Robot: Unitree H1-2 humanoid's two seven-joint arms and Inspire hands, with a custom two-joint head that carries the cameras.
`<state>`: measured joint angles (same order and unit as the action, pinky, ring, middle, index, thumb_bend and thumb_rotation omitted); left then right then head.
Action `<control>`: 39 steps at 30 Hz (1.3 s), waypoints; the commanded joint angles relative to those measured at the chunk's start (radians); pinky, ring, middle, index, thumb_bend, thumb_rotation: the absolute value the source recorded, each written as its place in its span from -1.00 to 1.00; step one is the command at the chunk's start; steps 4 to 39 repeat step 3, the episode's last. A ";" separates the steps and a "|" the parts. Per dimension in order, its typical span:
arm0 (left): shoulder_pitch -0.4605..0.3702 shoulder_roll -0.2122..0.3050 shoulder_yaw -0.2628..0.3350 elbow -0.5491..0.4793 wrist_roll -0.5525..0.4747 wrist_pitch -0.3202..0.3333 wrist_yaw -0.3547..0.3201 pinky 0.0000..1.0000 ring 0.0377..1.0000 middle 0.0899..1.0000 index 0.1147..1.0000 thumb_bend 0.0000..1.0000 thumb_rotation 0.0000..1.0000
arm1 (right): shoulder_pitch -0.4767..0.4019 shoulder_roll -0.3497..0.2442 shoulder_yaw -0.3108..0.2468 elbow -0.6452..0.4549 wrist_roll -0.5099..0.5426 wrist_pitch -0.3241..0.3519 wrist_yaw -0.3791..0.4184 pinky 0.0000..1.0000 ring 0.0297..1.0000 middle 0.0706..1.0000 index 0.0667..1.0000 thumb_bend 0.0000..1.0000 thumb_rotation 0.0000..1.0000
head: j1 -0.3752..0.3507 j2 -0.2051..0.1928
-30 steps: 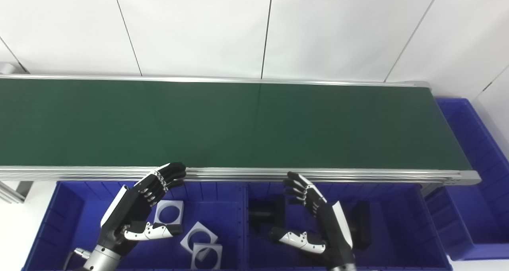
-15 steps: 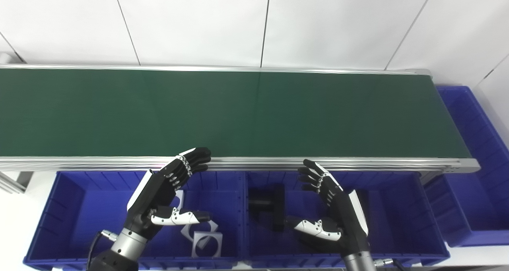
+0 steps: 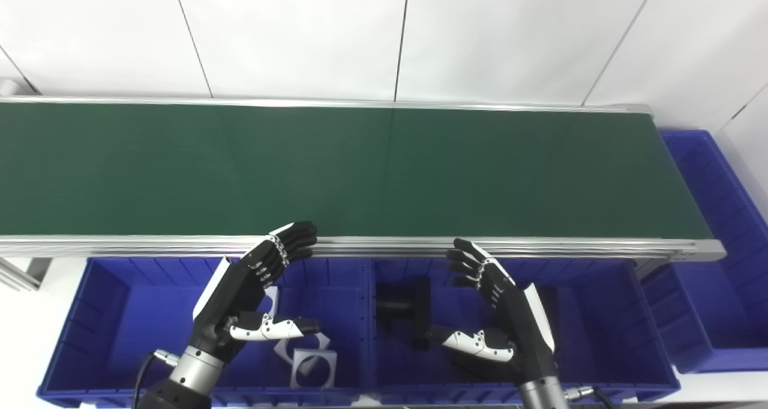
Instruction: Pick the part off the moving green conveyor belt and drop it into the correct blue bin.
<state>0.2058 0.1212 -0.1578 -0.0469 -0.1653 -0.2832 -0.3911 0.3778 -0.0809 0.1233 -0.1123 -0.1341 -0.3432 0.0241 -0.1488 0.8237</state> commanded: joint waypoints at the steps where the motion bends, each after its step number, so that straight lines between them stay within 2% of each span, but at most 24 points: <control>1: -0.003 -0.002 -0.001 -0.014 0.013 -0.041 0.014 0.64 0.68 0.67 0.60 0.72 -0.73 | -0.003 -0.004 0.002 -0.045 -0.002 0.016 0.013 0.42 0.55 0.59 0.68 0.55 -0.50 | 0.012 -0.001; 39: 0.003 0.001 0.002 -0.019 0.024 -0.038 0.020 0.63 0.67 0.66 0.60 0.73 -0.73 | -0.005 -0.004 0.005 -0.050 0.000 0.022 0.015 0.42 0.55 0.58 0.66 0.56 -0.50 | 0.017 -0.002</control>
